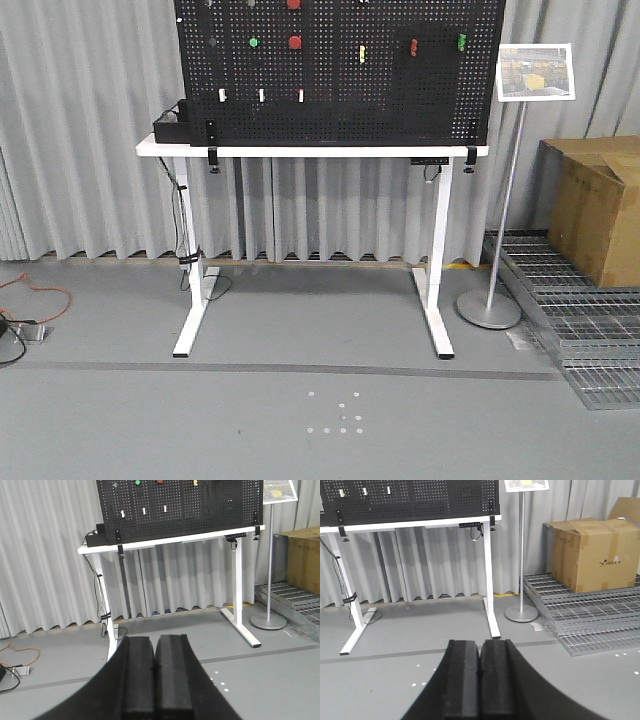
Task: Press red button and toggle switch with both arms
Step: 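Drive the base forward toward the black pegboard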
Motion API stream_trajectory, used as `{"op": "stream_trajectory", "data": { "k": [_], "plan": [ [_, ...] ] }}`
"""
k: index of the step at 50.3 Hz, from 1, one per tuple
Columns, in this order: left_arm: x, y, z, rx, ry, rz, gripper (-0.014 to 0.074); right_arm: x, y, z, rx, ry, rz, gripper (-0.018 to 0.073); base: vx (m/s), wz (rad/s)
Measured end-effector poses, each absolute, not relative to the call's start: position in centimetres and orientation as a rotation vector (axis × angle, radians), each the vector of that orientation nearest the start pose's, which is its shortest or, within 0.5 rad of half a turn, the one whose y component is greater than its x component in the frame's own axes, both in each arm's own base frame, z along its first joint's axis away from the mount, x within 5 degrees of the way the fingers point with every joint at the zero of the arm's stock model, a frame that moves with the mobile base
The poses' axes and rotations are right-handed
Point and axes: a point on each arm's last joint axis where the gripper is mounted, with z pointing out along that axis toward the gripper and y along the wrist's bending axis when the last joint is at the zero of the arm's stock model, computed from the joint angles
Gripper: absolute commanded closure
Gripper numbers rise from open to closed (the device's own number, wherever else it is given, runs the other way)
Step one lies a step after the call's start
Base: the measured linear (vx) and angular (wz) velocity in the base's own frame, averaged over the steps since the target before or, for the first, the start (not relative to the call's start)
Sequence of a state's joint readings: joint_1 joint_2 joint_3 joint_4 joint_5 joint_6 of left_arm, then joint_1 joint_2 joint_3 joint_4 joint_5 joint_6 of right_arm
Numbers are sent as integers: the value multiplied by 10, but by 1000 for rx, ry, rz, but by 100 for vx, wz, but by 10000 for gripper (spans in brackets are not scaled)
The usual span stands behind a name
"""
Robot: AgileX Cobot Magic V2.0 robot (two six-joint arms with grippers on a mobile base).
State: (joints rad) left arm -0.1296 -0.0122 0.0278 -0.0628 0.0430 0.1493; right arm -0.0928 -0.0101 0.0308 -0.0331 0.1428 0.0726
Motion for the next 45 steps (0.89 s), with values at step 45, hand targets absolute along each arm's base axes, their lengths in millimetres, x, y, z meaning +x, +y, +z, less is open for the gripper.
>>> {"op": "stream_trajectory", "data": {
  "k": [45],
  "plan": [
    [56,-8,201,169,1533,-36,595,56,-6,190,113,1643,-44,562,2,0]
  ]
}}
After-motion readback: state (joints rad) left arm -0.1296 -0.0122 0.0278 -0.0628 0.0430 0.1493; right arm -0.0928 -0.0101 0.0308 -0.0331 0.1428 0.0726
